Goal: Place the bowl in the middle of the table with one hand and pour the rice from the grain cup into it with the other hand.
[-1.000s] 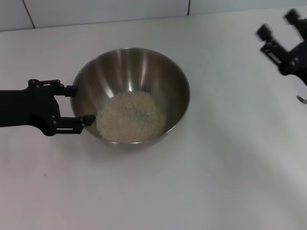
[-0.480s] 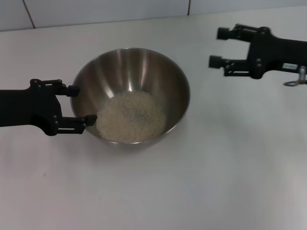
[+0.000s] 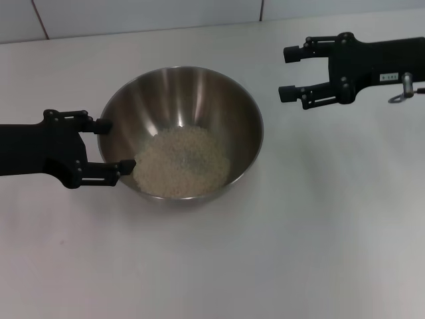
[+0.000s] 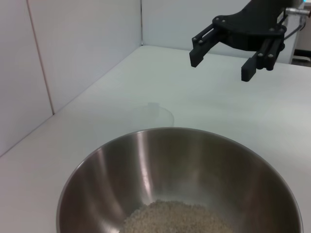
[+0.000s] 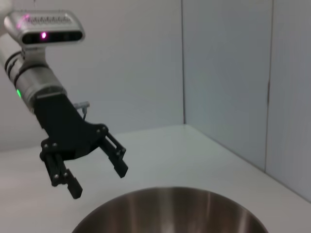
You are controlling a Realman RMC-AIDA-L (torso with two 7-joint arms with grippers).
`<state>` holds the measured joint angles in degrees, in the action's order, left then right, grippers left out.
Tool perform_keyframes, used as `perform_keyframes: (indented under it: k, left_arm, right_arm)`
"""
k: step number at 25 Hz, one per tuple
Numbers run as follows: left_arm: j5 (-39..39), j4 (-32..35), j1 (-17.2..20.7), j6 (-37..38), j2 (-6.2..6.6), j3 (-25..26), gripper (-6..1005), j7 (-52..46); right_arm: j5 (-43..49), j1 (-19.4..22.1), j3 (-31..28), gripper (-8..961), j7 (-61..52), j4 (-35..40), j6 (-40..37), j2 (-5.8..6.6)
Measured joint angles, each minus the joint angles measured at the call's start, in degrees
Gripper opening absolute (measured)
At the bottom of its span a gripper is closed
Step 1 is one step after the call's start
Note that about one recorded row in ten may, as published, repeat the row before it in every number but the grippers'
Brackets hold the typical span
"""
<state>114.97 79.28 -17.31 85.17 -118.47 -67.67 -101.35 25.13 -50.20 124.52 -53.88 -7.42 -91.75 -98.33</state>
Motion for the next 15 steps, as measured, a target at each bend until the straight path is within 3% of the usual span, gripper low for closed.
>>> perform_keyframes:
  k: [4, 6, 7, 8, 10, 11, 12, 13, 15]
  left_arm:
    - [0.05, 0.0, -0.02, 0.08, 0.0, 0.0, 802, -0.03]
    - [0.05, 0.0, -0.02, 0.08, 0.0, 0.0, 802, -0.03]
    - [0.07, 0.0, -0.11, 0.08, 0.0, 0.0, 802, -0.06]
    - [0.07, 0.0, -0.11, 0.08, 0.0, 0.0, 802, -0.06]
    - [0.07, 0.03, -0.19, 0.08, 0.0, 0.0, 802, -0.1]
    - [0.06, 0.12, -0.26, 0.08, 0.0, 0.01, 802, -0.1]
    - [0.06, 0.13, -0.51, 0.08, 0.0, 0.01, 802, -0.12]
    - [0.05, 0.12, -0.61, 0.08, 0.0, 0.0, 802, -0.12]
    - [0.01, 0.07, -0.76, 0.05, 0.0, 0.01, 802, -0.12]
  right_arm:
    - [-0.48, -3.85, 1.9, 804, -0.02, -6.98, -3.86, -0.71]
    - [-0.67, -5.99, 2.88, 804, 0.45, -11.36, -6.08, -1.61]
    - [-1.68, -8.03, 4.9, 804, 1.36, -16.39, -8.14, -3.17]
    - [-1.68, -8.03, 4.9, 804, 1.36, -16.39, -8.14, -3.17]
    - [-6.05, -9.83, 9.55, 804, 2.33, -22.7, -10.79, -5.8]
    - [-9.88, -10.38, 13.76, 804, 2.52, -26.62, -12.42, -8.0]
    - [-18.9, -10.0, 23.03, 804, 1.53, -32.76, -14.68, -11.92]
    - [-18.9, -10.0, 23.03, 804, 1.53, -32.76, -14.68, -11.92]
    - [-29.9, -8.14, 34.85, 804, -1.15, -38.55, -16.2, -16.23]
